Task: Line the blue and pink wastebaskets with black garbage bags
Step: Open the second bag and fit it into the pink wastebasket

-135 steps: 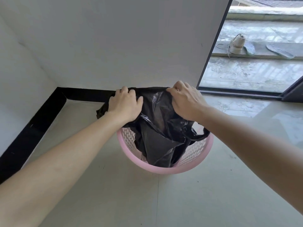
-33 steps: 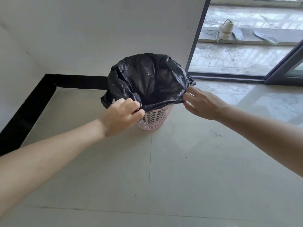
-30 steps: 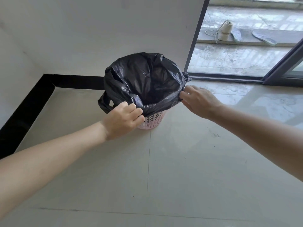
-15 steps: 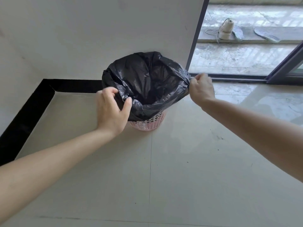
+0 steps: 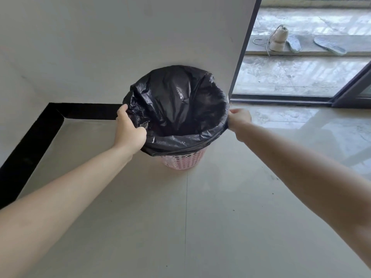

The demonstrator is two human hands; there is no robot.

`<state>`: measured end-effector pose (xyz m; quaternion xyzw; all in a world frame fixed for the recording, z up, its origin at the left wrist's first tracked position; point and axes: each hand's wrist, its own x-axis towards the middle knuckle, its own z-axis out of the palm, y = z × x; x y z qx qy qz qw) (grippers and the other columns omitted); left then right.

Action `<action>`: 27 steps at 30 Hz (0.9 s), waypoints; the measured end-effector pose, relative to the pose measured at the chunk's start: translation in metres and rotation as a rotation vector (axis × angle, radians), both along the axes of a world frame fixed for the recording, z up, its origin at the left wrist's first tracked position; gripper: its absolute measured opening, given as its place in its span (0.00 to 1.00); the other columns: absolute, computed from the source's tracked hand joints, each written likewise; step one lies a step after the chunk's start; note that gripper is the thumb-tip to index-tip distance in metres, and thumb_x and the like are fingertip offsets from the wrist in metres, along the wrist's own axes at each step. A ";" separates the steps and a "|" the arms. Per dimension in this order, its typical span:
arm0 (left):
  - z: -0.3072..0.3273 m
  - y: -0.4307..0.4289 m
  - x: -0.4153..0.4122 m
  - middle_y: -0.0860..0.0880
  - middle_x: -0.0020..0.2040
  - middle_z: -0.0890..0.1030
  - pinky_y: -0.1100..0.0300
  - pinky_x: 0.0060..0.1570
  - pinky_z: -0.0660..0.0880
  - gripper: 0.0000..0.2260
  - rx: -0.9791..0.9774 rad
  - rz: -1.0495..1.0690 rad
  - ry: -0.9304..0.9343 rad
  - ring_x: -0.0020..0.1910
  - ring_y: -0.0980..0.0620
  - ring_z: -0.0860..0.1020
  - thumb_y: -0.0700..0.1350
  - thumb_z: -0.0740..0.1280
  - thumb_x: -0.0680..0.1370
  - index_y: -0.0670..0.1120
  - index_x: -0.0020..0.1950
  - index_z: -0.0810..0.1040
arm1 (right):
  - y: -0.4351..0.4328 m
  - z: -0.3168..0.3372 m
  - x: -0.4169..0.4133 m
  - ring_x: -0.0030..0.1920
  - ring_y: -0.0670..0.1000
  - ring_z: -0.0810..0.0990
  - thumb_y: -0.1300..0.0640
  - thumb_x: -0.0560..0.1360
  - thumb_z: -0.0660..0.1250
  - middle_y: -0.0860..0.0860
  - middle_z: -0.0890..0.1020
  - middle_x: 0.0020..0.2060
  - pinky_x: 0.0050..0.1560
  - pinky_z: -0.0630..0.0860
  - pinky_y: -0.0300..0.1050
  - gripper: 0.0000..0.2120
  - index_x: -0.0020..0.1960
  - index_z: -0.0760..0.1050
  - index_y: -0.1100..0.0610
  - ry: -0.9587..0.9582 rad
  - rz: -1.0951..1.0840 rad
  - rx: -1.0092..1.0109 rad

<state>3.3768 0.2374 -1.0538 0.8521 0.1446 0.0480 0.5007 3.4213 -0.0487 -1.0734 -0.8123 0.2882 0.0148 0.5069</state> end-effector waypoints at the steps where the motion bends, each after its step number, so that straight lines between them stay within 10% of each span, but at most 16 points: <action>1: -0.001 0.000 0.000 0.49 0.70 0.65 0.59 0.59 0.66 0.34 0.003 -0.018 -0.004 0.61 0.53 0.68 0.34 0.59 0.73 0.52 0.76 0.52 | 0.001 -0.006 -0.001 0.32 0.51 0.70 0.55 0.76 0.65 0.49 0.77 0.30 0.24 0.63 0.38 0.12 0.34 0.79 0.56 0.042 0.046 -0.055; 4: -0.001 -0.003 0.004 0.48 0.72 0.64 0.58 0.63 0.65 0.34 -0.006 -0.033 -0.011 0.63 0.53 0.67 0.34 0.58 0.73 0.51 0.76 0.52 | 0.001 -0.009 0.002 0.36 0.53 0.71 0.63 0.74 0.61 0.51 0.76 0.32 0.28 0.64 0.40 0.12 0.32 0.75 0.56 0.098 0.145 -0.162; 9: 0.004 -0.006 0.010 0.45 0.69 0.65 0.59 0.57 0.64 0.34 0.058 -0.045 0.004 0.57 0.52 0.67 0.35 0.60 0.73 0.50 0.76 0.52 | -0.013 0.029 0.015 0.50 0.51 0.74 0.68 0.75 0.61 0.54 0.72 0.63 0.54 0.77 0.44 0.21 0.65 0.73 0.53 -0.152 -0.100 -0.139; 14: 0.007 -0.006 0.005 0.44 0.68 0.62 0.60 0.53 0.61 0.33 0.137 -0.117 0.048 0.53 0.53 0.63 0.36 0.59 0.75 0.48 0.77 0.50 | 0.016 0.086 0.017 0.53 0.47 0.77 0.63 0.74 0.60 0.49 0.77 0.57 0.55 0.73 0.39 0.18 0.59 0.77 0.48 -0.603 0.260 -0.490; 21: 0.008 -0.009 -0.012 0.45 0.69 0.64 0.59 0.56 0.61 0.32 0.202 -0.215 0.035 0.59 0.50 0.66 0.36 0.59 0.75 0.49 0.76 0.51 | 0.095 0.033 0.014 0.66 0.60 0.73 0.56 0.77 0.61 0.59 0.74 0.66 0.64 0.72 0.49 0.22 0.71 0.70 0.54 0.215 1.146 -0.894; 27: 0.009 -0.002 -0.004 0.44 0.67 0.66 0.59 0.56 0.62 0.31 0.190 -0.120 -0.009 0.57 0.50 0.67 0.35 0.58 0.74 0.47 0.76 0.54 | 0.080 0.050 0.020 0.64 0.58 0.75 0.58 0.75 0.62 0.55 0.77 0.63 0.60 0.76 0.52 0.22 0.69 0.73 0.51 -0.179 0.937 -0.866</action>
